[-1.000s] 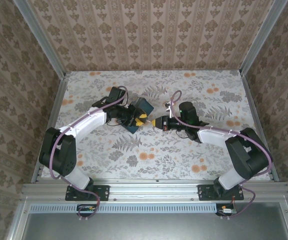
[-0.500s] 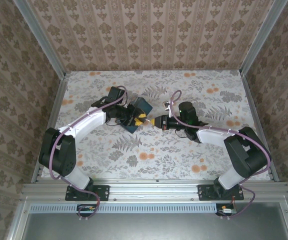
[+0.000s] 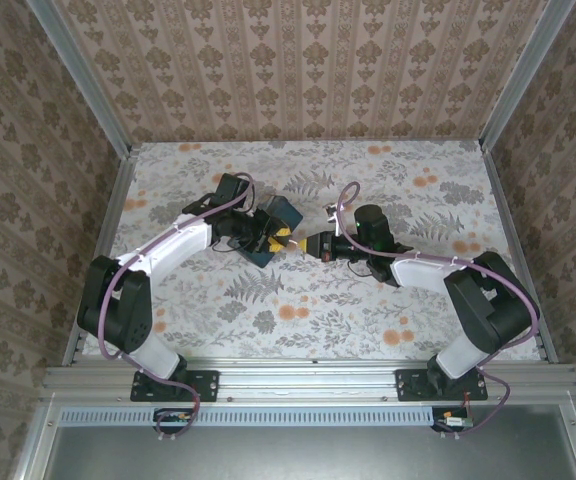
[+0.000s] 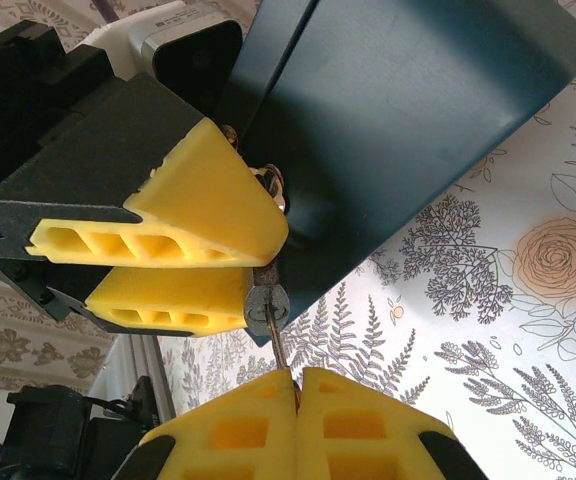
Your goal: Unlock the padlock with the key
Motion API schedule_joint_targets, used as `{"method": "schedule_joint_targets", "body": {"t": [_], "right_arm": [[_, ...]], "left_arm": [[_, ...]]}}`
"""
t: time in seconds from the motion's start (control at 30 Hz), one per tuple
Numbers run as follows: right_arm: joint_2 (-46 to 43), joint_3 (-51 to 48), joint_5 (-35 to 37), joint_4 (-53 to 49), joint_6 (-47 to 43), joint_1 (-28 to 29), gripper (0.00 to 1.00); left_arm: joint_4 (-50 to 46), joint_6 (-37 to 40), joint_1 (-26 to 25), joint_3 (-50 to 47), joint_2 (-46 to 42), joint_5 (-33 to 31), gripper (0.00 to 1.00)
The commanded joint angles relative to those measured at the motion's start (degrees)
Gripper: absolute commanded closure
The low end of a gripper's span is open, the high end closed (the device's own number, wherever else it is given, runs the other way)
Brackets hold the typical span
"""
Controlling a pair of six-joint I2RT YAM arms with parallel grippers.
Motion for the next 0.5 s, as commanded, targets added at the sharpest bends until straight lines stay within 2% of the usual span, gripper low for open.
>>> {"method": "schedule_joint_targets", "body": {"t": [0.0, 0.13, 0.27, 0.47], "right_arm": [[1.09, 0.85, -0.21, 5.41, 0.60, 1.28, 1.00], [1.29, 0.43, 0.42, 8.19, 0.18, 2.11, 1.00], [1.29, -0.70, 1.19, 10.99, -0.35, 2.53, 1.00], [1.59, -3.34, -0.69, 17.99, -1.32, 2.82, 1.00]], "left_arm": [[0.93, -2.23, -0.74, -0.41, -2.65, 2.06, 0.84], [4.72, -5.46, -1.01, -2.10, -2.92, 2.61, 0.85], [4.60, -5.84, -1.11, -2.25, -3.39, 2.98, 0.85], [6.62, -7.55, -1.03, -3.64, -3.82, 4.17, 0.86]]}}
